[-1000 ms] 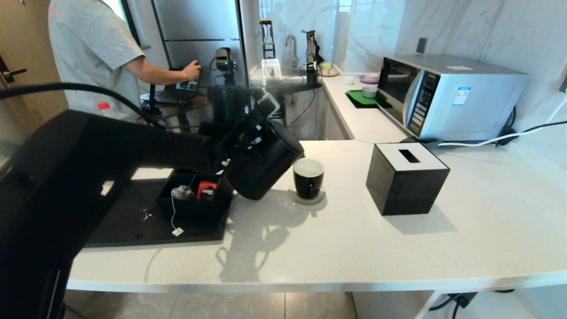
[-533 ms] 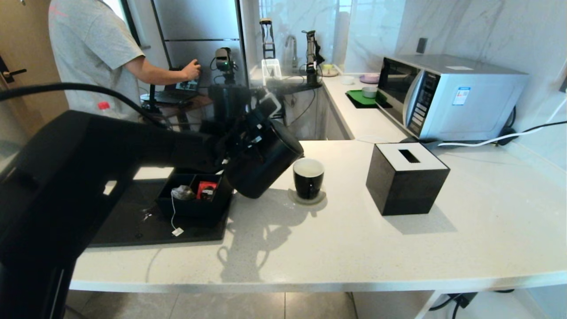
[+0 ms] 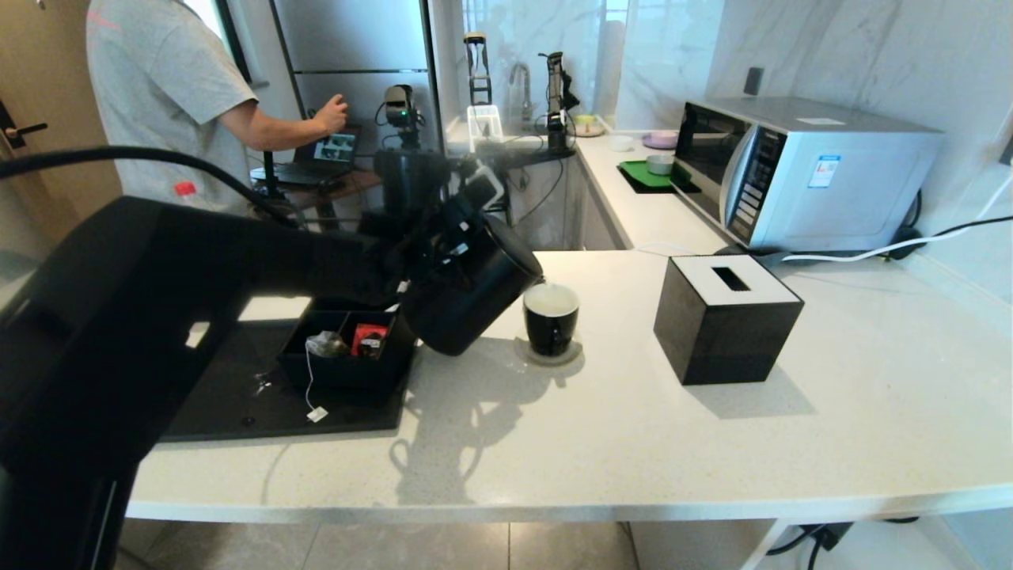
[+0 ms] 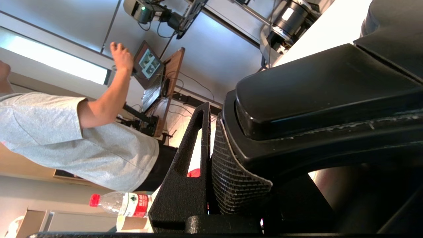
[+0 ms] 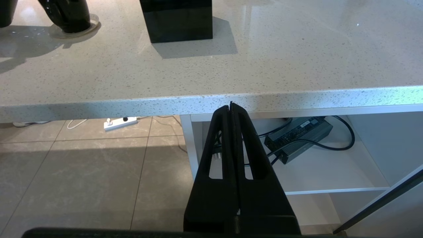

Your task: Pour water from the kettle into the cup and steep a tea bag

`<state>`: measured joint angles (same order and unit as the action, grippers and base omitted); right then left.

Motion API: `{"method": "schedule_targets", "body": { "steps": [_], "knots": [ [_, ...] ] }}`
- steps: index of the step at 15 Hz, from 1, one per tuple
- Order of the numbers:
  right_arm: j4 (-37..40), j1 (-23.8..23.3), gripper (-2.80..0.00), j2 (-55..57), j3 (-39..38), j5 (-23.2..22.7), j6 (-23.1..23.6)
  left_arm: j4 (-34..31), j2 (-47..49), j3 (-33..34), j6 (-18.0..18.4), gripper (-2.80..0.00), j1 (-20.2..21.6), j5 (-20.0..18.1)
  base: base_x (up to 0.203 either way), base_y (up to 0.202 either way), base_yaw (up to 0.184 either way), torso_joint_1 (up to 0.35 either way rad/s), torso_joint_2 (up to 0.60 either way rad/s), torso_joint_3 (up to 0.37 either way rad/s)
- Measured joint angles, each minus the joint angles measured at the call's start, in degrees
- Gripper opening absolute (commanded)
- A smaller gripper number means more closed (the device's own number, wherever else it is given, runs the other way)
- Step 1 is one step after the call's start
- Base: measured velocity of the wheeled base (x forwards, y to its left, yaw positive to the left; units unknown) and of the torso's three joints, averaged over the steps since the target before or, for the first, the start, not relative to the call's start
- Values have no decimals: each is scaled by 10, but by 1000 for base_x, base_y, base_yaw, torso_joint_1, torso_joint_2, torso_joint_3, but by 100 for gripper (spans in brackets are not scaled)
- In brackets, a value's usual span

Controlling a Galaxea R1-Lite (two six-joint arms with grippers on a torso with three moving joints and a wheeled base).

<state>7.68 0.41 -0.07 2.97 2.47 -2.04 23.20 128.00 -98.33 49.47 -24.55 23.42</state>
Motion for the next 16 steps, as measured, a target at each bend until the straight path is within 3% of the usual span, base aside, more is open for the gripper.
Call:
{"method": "schedule_targets", "body": {
  "steps": [16],
  "knots": [
    [0,0,-280,0,0,0,0,-47,-1,-28,16,-280,-4,2,0,0,0,0,0,0]
  ]
}}
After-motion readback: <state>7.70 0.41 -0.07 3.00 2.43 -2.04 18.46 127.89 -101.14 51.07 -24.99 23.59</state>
